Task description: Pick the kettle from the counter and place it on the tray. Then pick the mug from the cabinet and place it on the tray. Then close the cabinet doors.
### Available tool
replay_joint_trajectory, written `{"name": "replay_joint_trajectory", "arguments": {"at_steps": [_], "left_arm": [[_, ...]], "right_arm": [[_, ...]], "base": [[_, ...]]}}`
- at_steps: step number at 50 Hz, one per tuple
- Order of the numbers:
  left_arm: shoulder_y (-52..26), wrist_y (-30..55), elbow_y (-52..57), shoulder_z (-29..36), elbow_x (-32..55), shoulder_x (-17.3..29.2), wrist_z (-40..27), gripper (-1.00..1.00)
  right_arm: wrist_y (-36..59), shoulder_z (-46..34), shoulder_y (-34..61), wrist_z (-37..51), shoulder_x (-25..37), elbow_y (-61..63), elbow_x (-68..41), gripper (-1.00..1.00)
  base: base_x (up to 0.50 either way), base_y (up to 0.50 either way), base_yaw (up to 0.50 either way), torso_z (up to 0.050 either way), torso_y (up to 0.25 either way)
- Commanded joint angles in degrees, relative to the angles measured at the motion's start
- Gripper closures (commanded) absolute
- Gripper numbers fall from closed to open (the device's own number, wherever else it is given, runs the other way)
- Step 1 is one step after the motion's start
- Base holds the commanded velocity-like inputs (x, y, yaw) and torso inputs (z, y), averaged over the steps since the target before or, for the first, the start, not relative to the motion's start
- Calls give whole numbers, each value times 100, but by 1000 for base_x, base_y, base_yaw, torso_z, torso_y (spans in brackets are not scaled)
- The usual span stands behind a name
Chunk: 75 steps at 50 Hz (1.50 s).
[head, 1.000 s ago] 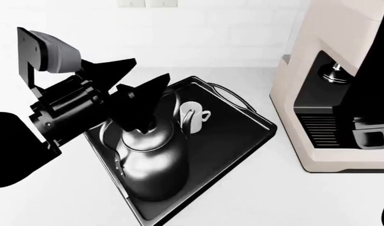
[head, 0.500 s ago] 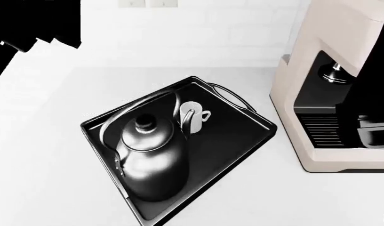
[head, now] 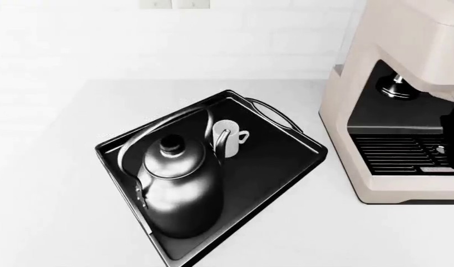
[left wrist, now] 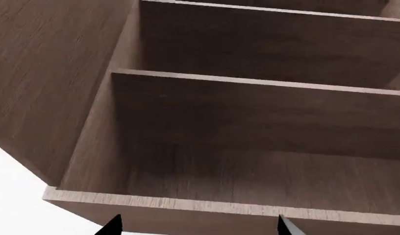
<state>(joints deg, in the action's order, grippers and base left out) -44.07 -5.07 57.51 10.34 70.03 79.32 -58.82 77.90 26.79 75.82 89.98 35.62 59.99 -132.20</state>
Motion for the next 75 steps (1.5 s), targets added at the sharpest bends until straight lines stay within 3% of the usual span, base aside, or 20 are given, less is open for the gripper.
{"name": "replay_joint_trajectory", "arguments": {"at_steps": [1,9,35,47,49,53,55,56,57,58,63,67,75], "left_arm": [[85,-1005,248,442,-381,1066,-857,-100],[289,-1041,247,620,-687,1065,-1020,-100],[427,-928,246,614,-790,1065,-1086,-100],[196,-594,167,291,-136,1064,-1242,-100],[-138,152,61,-64,188,1064,-1788,-100],[-662,1001,-225,-641,714,1063,-1807,-100],[398,2720,-234,-2360,1091,-108,-1185,-100],[525,3527,-251,-3220,1064,-286,-947,-100],[526,3635,-363,-4079,1117,-312,-817,-100],[498,3643,-507,-4545,1217,-344,-705,-100],[458,4010,-837,-5263,1268,-498,-458,-100],[409,4064,-1034,-5435,990,-511,-177,-100],[226,3330,-1796,-4927,872,405,-30,-100]], "right_arm": [[-61,96,64,0,203,0,-70,-100],[50,10,-56,0,194,0,149,-100],[61,-35,14,0,261,0,129,-100],[-38,-6,-81,0,268,0,116,-100],[-85,-54,-41,0,306,0,131,-100],[-159,-69,1,0,356,0,99,-100],[-190,-46,-2,0,379,0,78,-100],[-201,-42,4,0,389,0,75,-100],[-216,-26,11,0,395,0,82,-100],[-228,-13,8,0,407,0,91,-100],[-408,-28,86,0,625,0,35,-100],[-521,-78,163,0,756,0,-7,-100],[-601,-171,240,0,811,0,-13,-100]], "base": [[0,0,0,0,0],[0,0,0,0,0],[0,495,0,0,0],[0,292,0,0,0],[0,0,0,0,0],[0,0,0,0,0],[0,0,0,0,0],[0,0,0,0,0],[0,0,0,0,0],[0,0,0,0,0],[0,0,0,0,0],[0,0,0,0,0],[0,0,0,0,0]]}}
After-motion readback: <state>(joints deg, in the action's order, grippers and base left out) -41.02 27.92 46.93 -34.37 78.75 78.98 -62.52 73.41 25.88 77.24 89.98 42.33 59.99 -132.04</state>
